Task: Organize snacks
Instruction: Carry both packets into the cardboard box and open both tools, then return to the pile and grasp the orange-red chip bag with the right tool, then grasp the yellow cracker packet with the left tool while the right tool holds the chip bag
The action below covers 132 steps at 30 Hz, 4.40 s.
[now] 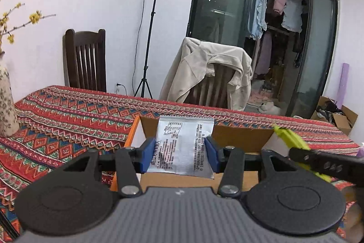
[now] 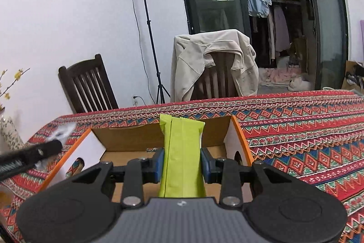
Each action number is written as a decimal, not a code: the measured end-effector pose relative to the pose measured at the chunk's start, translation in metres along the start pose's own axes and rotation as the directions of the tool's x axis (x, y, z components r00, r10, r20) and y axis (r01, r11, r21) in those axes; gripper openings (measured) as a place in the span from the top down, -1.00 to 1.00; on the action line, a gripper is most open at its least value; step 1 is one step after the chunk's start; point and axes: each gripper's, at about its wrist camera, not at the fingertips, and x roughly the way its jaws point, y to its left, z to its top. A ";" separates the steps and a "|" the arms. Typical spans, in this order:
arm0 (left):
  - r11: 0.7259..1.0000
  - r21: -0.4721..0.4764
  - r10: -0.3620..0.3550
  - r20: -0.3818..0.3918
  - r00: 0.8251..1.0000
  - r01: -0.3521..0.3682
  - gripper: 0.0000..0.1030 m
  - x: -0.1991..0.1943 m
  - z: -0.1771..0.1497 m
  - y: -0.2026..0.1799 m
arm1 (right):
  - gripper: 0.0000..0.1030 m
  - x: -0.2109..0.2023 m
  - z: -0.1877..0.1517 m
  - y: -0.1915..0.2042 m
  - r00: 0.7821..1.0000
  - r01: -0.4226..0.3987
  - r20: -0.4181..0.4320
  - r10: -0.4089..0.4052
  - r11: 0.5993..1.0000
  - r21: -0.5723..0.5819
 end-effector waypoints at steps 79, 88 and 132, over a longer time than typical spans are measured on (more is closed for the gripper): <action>0.998 -0.025 -0.066 -0.057 0.996 0.065 -1.00 -0.161 -0.106 0.068 | -1.00 -0.155 -0.125 0.002 0.999 -0.014 -0.049 0.010 0.997 -0.075; 0.998 -0.031 -0.056 -0.057 0.997 0.054 -1.00 -0.159 -0.104 0.069 | -1.00 -0.118 -0.091 -0.011 0.994 0.036 -0.101 -0.036 0.999 -0.007; 0.991 0.062 -0.108 -0.186 0.977 0.122 -1.00 -0.132 -0.122 0.021 | 0.00 -0.158 -0.144 0.000 0.998 -0.009 0.057 0.014 0.996 -0.090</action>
